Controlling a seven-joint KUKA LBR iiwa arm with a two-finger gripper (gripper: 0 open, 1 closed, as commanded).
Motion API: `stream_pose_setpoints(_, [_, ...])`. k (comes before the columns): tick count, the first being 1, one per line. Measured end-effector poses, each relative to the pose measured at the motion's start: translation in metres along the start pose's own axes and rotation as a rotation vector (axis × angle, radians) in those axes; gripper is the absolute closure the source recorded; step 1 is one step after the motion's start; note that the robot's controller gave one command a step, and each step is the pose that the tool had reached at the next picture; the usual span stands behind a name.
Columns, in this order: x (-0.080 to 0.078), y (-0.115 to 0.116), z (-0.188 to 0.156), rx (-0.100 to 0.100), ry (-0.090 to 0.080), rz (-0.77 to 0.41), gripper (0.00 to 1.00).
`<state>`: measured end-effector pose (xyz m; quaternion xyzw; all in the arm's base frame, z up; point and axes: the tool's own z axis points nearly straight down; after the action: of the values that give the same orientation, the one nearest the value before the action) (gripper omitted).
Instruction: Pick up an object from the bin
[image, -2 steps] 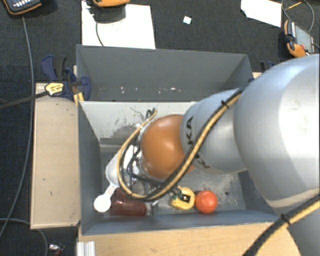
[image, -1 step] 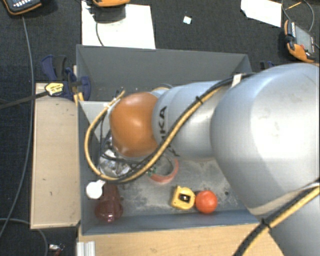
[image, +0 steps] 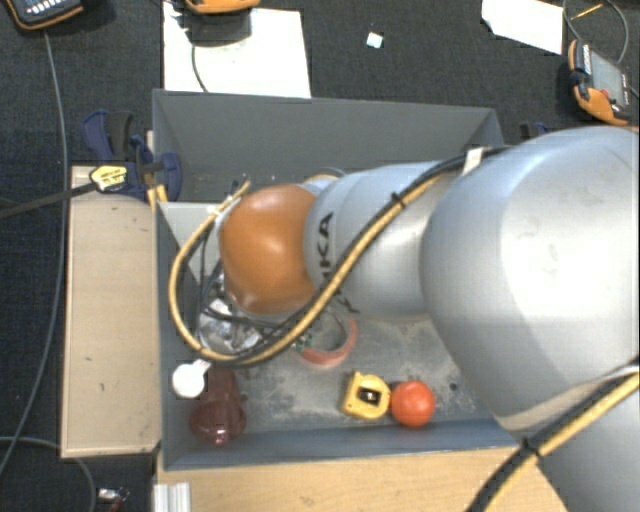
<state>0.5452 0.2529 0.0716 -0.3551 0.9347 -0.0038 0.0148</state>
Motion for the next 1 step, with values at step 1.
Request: stream_pose_setpoints(1, [0.0055,0.0023,-0.0184,-0.004,0.009,0.001,1.00])
